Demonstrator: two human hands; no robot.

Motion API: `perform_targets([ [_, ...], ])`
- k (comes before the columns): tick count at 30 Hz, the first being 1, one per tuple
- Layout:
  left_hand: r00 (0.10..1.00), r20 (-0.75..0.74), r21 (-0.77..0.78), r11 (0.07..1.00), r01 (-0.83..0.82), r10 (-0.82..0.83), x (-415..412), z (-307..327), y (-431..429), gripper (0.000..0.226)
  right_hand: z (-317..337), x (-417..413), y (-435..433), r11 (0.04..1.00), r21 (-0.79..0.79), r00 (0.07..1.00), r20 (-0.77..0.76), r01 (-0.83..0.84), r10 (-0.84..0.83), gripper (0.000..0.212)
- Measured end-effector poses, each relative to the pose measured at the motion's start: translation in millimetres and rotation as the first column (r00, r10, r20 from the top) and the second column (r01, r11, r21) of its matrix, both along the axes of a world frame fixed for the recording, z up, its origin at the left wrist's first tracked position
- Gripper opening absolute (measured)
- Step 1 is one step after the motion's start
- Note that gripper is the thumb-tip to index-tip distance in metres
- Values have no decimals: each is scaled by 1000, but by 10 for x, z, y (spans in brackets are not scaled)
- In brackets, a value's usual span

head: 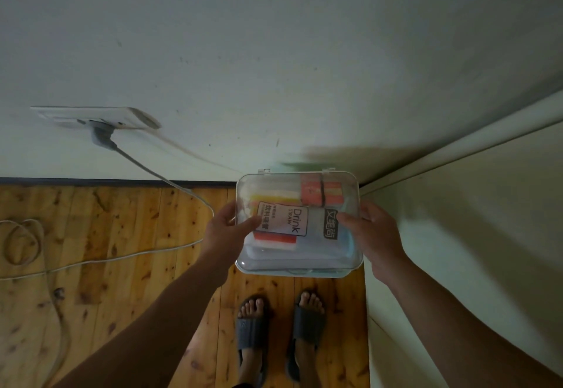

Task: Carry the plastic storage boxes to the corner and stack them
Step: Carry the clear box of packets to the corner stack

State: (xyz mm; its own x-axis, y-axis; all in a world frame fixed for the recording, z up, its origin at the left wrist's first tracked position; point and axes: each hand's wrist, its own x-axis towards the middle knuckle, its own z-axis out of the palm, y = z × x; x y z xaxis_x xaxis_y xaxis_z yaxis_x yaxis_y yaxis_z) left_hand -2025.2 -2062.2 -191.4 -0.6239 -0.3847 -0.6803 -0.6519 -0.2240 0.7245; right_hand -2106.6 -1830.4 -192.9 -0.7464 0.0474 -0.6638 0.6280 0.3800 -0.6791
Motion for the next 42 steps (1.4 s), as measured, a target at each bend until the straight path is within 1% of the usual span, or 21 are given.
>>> perform_targets([
  [5,1000,8,-25,1000,6,-5,-2,-76,14,33,-51,-4,-20,1000,8,1000,1,14,-14,30],
  [14,999,38,-44,999,28,-27,-12,-145,68,31,-90,45,-33,999,46,1000,16,-14,13,35],
  [17,999,35,-52,998,33,-31,-19,-148,70,34,-86,37,-41,999,45,1000,9,-2,2,35],
  [23,998,48,-70,997,31,-28,-31,-152,80,51,-59,55,-52,998,58,1000,16,-22,21,38],
  [28,998,47,-68,997,39,-35,-40,-145,47,48,14,35,-83,997,65,999,-22,-37,39,36],
  [31,998,46,-86,995,54,-50,-53,-109,24,50,94,12,-91,995,89,998,-38,-48,51,37],
  [35,998,40,-108,993,48,-44,-68,-13,-4,49,212,11,-92,992,109,996,-66,-57,64,32],
  [40,997,25,-173,982,70,-67,-46,99,-37,55,356,68,-113,994,106,997,-70,-33,40,56],
  [42,996,11,-194,977,84,-83,-27,166,-57,55,422,100,-119,994,110,996,-84,-23,32,59],
])
